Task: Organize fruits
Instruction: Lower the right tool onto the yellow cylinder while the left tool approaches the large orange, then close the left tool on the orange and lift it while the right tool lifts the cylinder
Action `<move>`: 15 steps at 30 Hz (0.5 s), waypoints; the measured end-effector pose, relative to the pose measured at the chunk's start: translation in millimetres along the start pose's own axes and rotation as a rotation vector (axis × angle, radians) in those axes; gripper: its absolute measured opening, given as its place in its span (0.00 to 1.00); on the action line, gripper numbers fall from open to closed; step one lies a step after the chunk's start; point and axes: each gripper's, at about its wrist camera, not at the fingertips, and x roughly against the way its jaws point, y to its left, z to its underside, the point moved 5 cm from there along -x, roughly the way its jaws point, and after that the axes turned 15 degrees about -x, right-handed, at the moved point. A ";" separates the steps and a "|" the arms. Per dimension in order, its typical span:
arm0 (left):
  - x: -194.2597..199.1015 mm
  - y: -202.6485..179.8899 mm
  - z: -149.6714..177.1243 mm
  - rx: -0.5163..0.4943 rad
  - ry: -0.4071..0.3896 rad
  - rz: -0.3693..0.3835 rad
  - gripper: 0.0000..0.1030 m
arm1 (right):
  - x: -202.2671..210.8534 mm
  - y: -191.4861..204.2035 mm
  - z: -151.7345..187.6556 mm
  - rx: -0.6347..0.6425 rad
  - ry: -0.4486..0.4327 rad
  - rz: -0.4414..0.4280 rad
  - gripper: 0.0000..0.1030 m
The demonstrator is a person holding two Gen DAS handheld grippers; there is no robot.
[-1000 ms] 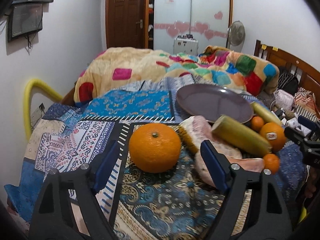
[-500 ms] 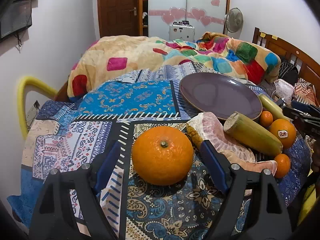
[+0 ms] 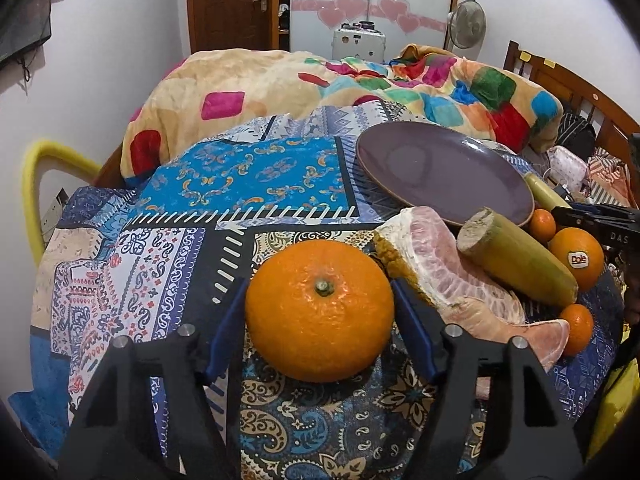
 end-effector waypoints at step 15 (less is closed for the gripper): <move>25.1 -1.6 22.2 -0.048 0.023 0.052 0.67 | 32.3 -9.9 36.3 0.052 0.057 0.037 0.34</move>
